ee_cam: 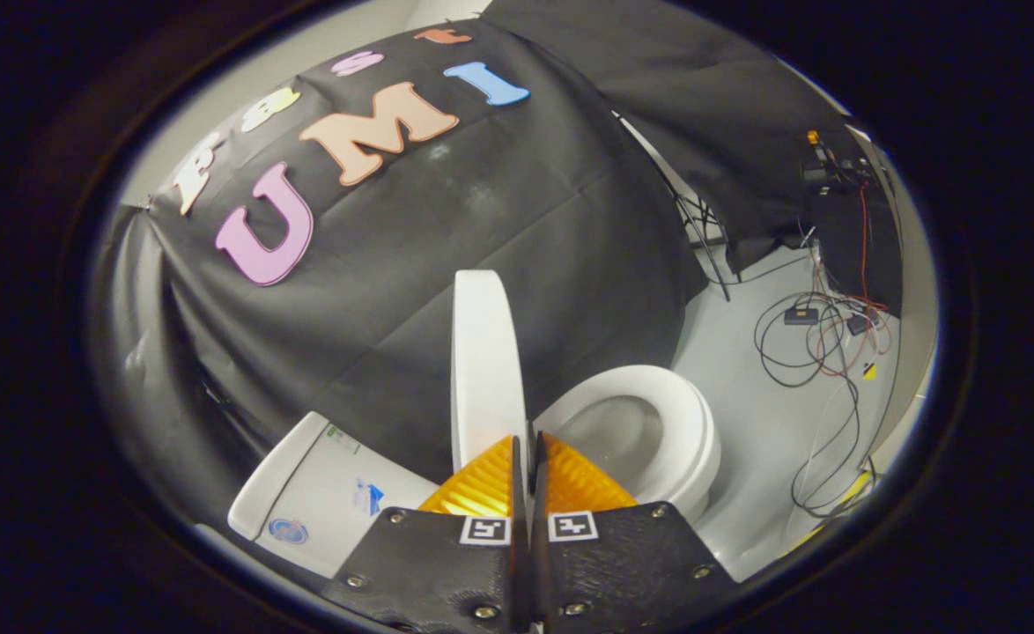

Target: Open the toilet lid.

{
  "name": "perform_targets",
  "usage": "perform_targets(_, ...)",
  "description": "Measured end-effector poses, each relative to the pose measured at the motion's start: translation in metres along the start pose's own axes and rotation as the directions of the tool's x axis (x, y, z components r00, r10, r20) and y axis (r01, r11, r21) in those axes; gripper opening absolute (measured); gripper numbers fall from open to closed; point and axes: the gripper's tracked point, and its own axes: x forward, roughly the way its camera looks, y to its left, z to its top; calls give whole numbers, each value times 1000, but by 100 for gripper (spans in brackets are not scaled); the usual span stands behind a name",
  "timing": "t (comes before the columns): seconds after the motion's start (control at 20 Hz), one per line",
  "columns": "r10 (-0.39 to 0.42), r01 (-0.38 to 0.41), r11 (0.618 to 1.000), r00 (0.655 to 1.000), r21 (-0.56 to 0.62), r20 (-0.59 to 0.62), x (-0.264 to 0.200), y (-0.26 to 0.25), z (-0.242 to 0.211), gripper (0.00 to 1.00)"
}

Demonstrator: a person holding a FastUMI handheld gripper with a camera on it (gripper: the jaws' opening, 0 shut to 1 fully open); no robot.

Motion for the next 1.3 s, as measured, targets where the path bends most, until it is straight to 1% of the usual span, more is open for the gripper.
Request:
perform_targets(0.55,24,-20,995,999,-99,31,-15,43,-2,1)
perform_targets(0.7,19,-11,988,999,-156,49,-18,52,-4,1)
perform_targets(0.85,28,-16,985,997,-170,65,-20,61,-5,1)
perform_targets(0.95,27,-11,978,997,-206,74,-22,65,-6,1)
perform_targets(1.15,46,-23,966,995,-257,83,-27,81,-10,1)
perform_targets(1.3,61,-29,949,994,-313,91,-32,94,-15,1)
